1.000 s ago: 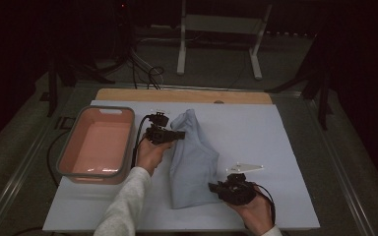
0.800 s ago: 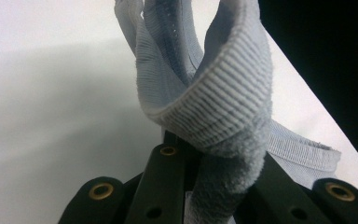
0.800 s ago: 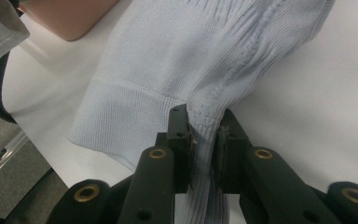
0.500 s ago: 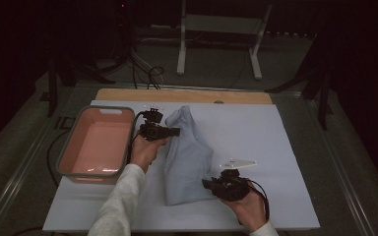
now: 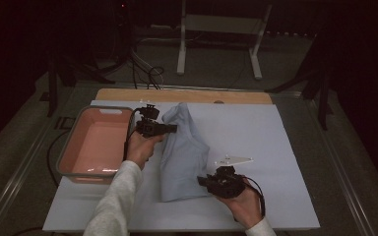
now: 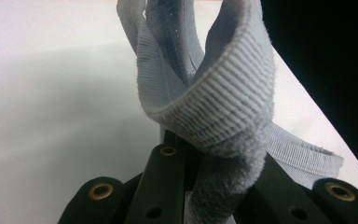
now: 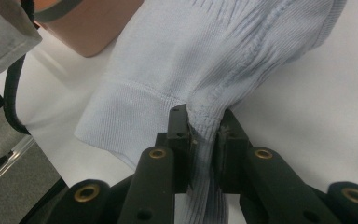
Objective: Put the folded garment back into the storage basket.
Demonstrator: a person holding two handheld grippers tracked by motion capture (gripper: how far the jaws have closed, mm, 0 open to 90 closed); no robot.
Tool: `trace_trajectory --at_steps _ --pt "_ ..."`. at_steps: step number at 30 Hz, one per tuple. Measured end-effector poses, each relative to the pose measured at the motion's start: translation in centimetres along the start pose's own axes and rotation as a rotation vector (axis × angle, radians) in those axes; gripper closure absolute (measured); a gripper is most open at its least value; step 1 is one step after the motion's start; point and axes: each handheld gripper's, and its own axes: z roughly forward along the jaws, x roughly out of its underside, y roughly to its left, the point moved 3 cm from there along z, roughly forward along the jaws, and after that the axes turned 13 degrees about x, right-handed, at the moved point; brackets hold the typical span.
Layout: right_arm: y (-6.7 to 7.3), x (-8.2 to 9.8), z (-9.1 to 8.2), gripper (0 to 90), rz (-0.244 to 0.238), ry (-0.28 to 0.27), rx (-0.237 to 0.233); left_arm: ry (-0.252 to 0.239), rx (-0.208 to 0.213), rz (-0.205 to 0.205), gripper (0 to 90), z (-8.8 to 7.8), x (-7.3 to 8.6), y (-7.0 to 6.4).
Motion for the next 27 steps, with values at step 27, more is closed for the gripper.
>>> trace_trajectory --at_steps 27 --pt "1.8 -2.6 1.0 79.5 0.032 -0.014 -0.061 0.007 -0.004 -0.006 87.1 -1.6 -1.9 0.7"
